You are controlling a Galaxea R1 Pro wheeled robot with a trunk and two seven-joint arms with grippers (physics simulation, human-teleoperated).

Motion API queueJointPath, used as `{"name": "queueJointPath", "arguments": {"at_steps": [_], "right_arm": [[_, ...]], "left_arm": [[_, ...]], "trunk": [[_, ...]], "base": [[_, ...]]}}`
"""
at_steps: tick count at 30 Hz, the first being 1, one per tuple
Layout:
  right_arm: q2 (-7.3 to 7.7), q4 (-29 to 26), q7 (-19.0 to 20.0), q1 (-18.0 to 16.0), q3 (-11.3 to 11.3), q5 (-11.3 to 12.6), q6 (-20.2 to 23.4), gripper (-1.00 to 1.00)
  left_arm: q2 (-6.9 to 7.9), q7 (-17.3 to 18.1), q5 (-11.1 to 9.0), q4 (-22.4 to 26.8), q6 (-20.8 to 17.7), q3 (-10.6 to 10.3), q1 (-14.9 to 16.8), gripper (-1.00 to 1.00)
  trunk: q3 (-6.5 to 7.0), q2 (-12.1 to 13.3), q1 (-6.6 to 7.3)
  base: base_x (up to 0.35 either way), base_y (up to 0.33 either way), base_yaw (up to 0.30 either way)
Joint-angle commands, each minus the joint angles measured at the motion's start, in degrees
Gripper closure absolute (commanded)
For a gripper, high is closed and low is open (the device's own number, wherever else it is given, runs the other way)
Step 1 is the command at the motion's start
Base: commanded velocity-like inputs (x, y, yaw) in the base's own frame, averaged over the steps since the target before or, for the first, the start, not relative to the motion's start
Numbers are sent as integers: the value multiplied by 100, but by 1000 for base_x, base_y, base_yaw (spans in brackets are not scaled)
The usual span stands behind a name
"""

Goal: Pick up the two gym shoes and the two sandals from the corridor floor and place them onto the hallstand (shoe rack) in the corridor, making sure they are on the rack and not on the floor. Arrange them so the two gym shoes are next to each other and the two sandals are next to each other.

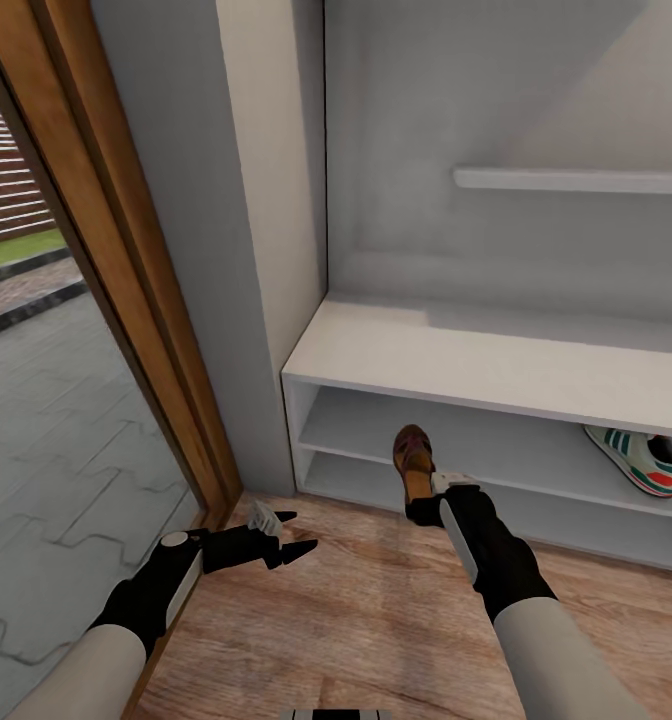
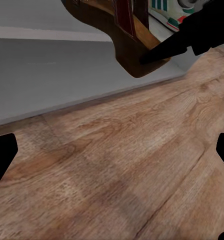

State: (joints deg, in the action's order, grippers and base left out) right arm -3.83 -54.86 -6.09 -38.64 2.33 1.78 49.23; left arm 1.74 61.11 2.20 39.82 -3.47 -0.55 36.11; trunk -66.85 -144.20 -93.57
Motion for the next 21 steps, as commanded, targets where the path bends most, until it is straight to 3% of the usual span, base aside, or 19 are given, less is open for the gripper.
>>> {"name": "queueJointPath", "arguments": {"at_steps": [1,10,21], "right_arm": [[2,-4,-59,-3,9,42,26,100],[5,-3,-67,-3,5,33,25,100],[5,-6,-67,-3,5,33,25,100]], "left_arm": [[2,15,9,9,-37,-4,1,-100],[0,15,9,9,-38,-7,1,-100],[-6,17,9,9,-31,-50,1,-100]], "trunk": [[-5,-2,1],[-5,-2,1],[-5,-2,1]], "base": [[0,0,0],[10,0,0],[206,-163,0]]}}
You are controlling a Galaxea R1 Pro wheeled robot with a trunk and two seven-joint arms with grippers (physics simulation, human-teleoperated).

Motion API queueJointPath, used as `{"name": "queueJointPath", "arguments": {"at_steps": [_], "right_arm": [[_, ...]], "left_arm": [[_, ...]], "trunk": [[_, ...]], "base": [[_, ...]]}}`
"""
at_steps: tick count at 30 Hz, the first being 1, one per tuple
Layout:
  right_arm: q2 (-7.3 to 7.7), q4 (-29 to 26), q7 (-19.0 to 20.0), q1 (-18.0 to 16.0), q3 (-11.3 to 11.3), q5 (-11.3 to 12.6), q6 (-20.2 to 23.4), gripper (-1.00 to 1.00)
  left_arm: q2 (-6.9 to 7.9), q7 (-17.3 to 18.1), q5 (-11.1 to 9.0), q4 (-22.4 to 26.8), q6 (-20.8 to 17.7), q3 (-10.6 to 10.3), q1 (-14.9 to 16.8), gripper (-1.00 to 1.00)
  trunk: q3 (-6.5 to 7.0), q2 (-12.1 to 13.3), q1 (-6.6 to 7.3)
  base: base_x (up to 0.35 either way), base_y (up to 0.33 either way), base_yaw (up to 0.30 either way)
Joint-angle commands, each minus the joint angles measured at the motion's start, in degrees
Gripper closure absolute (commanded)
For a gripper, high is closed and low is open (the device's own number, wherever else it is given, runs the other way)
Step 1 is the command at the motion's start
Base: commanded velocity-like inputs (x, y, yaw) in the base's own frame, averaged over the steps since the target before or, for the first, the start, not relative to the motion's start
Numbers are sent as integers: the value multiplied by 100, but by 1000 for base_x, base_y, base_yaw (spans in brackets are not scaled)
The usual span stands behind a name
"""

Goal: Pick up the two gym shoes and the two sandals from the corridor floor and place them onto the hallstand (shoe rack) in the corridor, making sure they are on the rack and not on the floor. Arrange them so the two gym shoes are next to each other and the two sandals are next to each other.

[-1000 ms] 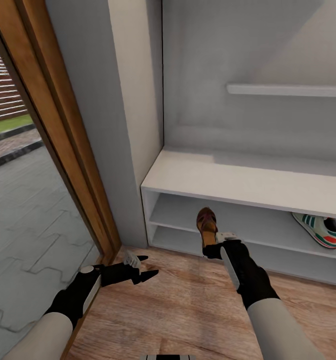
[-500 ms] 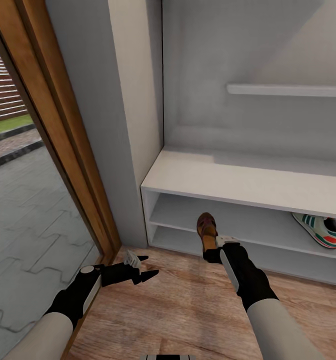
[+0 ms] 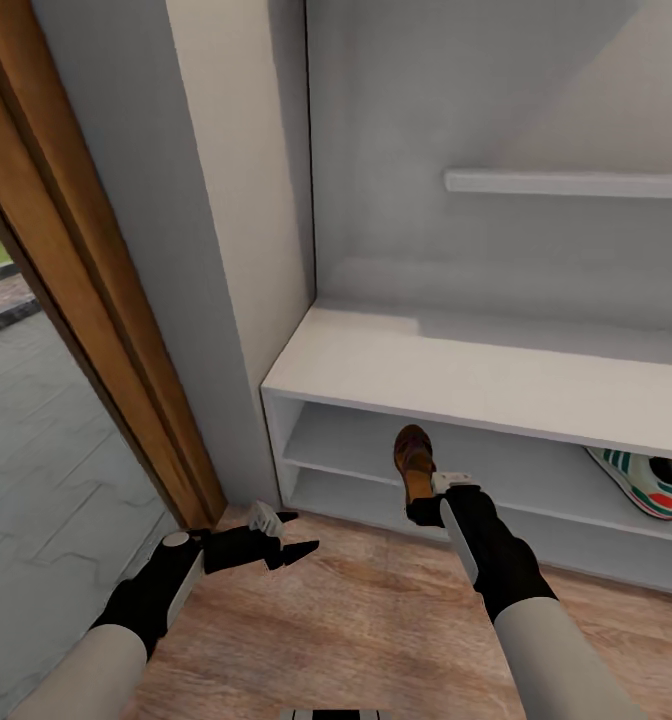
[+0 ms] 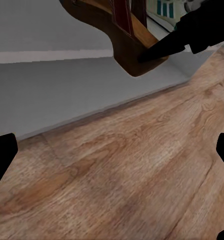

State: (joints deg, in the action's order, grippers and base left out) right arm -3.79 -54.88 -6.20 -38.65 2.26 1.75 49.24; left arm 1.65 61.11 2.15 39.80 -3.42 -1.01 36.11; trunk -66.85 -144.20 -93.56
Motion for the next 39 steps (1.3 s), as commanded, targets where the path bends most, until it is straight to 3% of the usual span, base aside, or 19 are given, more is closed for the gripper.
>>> {"name": "queueJointPath", "arguments": {"at_steps": [1,8,15,35,37,39], "right_arm": [[1,-4,-57,-3,11,36,24,100],[1,3,-56,-3,16,36,24,100],[1,4,-57,-3,18,36,24,100],[1,4,-55,-3,20,36,24,100],[1,4,-54,-3,19,36,24,100],[1,4,-56,-3,20,36,24,100]], "left_arm": [[2,16,14,11,-36,-38,1,-100],[-38,15,14,9,-38,-197,1,-100],[-113,15,14,6,-42,-198,1,-100],[-123,18,14,2,-37,-206,1,-100],[-175,22,14,-12,-37,-275,1,-100],[-252,17,14,-106,-36,-474,1,-100]], "trunk": [[-5,-2,0],[-5,-2,0],[-5,-2,0],[-5,-2,0],[-5,-2,0],[-5,-2,0]], "base": [[48,-260,0],[10,-74,0],[197,-3,0],[102,-6,0],[3,-1,0],[1,0,0]]}}
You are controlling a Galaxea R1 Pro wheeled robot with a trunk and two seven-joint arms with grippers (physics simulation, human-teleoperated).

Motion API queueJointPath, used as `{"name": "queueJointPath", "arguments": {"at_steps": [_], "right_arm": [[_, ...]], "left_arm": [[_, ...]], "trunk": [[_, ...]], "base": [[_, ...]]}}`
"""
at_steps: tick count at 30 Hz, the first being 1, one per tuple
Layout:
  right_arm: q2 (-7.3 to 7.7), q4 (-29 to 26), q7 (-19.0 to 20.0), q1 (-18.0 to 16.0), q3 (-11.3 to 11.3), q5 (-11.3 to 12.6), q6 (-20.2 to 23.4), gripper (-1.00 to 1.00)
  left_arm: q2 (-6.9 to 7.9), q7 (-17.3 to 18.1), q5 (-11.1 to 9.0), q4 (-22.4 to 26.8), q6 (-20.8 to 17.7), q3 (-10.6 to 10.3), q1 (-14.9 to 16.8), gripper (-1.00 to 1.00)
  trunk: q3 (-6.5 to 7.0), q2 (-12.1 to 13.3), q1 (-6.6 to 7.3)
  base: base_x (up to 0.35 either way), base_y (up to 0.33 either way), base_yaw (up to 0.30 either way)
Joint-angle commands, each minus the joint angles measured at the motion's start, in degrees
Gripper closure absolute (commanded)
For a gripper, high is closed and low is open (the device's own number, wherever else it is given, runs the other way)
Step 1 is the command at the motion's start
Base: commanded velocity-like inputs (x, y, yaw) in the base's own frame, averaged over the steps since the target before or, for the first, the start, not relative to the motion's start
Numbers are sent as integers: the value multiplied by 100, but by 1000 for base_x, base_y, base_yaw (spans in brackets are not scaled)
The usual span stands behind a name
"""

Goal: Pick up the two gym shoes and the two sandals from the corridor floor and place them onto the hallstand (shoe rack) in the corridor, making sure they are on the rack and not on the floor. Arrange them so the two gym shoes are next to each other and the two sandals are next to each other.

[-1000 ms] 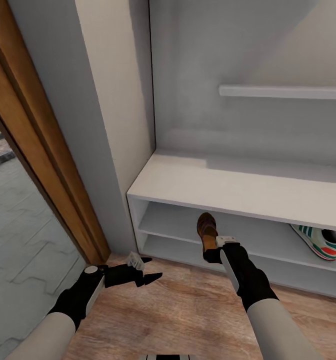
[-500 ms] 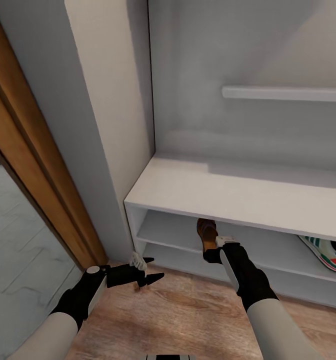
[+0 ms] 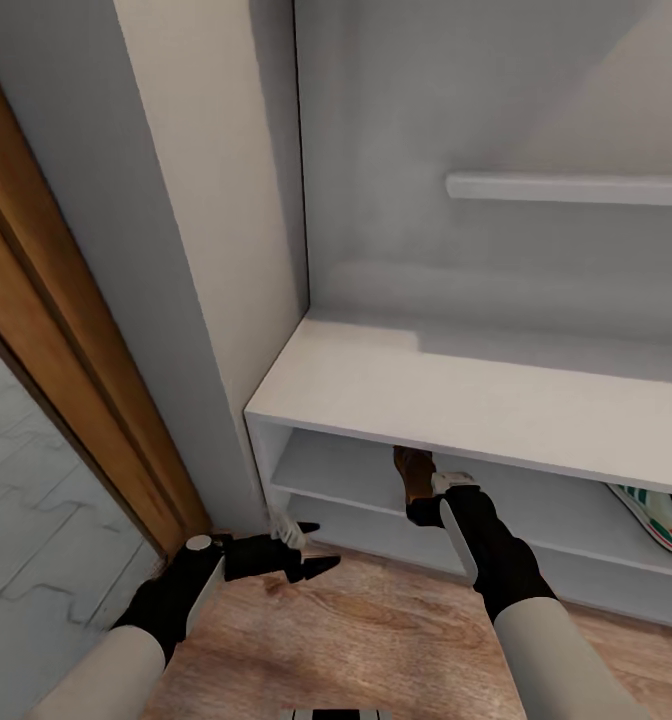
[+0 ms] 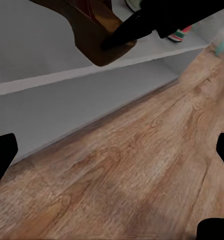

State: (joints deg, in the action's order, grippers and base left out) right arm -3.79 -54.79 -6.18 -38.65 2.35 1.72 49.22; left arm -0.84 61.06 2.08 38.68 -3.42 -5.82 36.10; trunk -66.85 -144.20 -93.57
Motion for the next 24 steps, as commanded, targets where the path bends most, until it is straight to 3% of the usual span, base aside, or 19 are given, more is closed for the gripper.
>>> {"name": "queueJointPath", "arguments": {"at_steps": [1,3,6,24], "right_arm": [[1,-5,-58,-3,10,38,27,100],[1,-5,-58,-3,11,38,27,100],[1,-5,-59,-3,11,38,27,100],[1,-5,-59,-3,11,38,27,100]], "left_arm": [[-24,18,21,-32,-35,-59,2,-100],[-105,5,21,-174,27,-328,2,-100],[-244,-5,14,-284,218,-565,2,-100],[-285,-7,12,-308,271,-622,2,-100]], "trunk": [[-5,-2,1],[-5,-2,1],[-5,-2,1],[-5,-2,1]], "base": [[0,0,0],[0,0,0],[0,0,0],[85,0,0]]}}
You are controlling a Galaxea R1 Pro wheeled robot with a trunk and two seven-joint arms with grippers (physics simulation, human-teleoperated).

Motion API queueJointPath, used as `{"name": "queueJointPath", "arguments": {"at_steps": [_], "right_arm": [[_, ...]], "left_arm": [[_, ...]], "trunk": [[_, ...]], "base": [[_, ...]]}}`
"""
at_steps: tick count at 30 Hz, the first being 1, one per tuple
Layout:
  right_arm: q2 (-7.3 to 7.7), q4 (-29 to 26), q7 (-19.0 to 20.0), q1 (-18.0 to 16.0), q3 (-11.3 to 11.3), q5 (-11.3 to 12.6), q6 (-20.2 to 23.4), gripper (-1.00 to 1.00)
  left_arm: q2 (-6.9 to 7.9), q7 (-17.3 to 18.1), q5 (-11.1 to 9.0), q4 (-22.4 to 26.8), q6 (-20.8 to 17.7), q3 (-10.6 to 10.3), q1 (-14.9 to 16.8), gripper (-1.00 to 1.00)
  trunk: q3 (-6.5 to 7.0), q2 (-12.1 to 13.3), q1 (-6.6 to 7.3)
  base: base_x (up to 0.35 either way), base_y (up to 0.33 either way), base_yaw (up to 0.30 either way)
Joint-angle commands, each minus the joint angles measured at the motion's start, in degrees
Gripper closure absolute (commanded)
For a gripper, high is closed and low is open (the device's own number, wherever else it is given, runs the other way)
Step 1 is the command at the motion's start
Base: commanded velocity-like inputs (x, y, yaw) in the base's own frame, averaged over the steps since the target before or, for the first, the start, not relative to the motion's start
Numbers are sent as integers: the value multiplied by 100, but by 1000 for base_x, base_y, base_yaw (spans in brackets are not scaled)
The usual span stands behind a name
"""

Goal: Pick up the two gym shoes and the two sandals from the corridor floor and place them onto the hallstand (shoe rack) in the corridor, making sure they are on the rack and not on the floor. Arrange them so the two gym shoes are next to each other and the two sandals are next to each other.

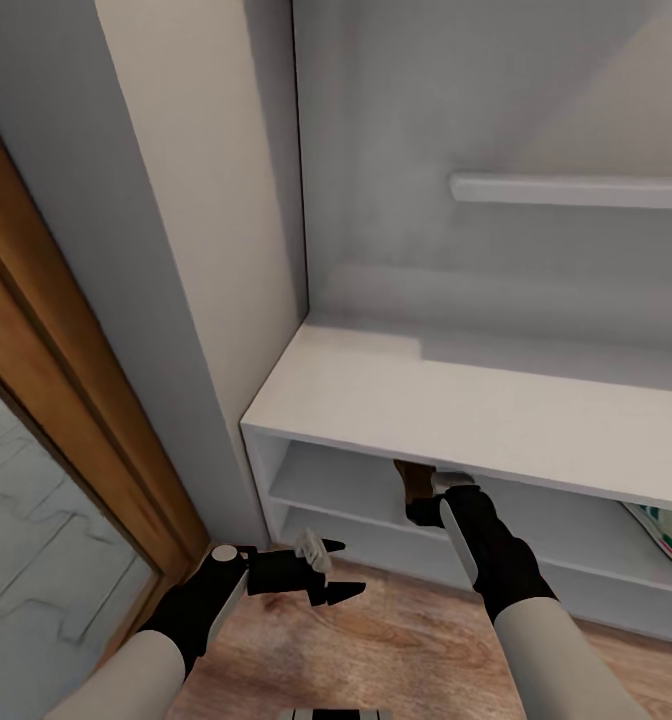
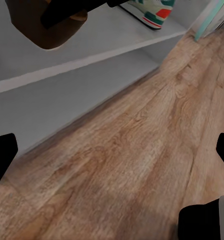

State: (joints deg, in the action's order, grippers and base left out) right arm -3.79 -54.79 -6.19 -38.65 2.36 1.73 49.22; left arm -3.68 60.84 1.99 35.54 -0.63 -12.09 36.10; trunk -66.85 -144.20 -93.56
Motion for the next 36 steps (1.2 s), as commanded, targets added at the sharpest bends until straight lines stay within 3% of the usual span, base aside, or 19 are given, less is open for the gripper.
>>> {"name": "queueJointPath", "arguments": {"at_steps": [1,16,17,36], "right_arm": [[1,-5,-58,-3,10,38,26,100],[1,-5,-58,-3,11,38,26,100],[1,-5,-58,-3,11,38,26,-100],[1,-6,-58,-3,11,38,26,-100]], "left_arm": [[-1,16,21,5,-7,5,2,-100],[-1,16,21,5,-7,5,2,-100],[-1,16,21,5,-7,5,2,-100],[-1,16,21,5,-7,5,2,-100]], "trunk": [[-5,-2,1],[-5,-2,1],[-5,-2,1],[-5,-2,1]], "base": [[112,0,0],[44,0,0],[0,0,0],[-4,0,0]]}}
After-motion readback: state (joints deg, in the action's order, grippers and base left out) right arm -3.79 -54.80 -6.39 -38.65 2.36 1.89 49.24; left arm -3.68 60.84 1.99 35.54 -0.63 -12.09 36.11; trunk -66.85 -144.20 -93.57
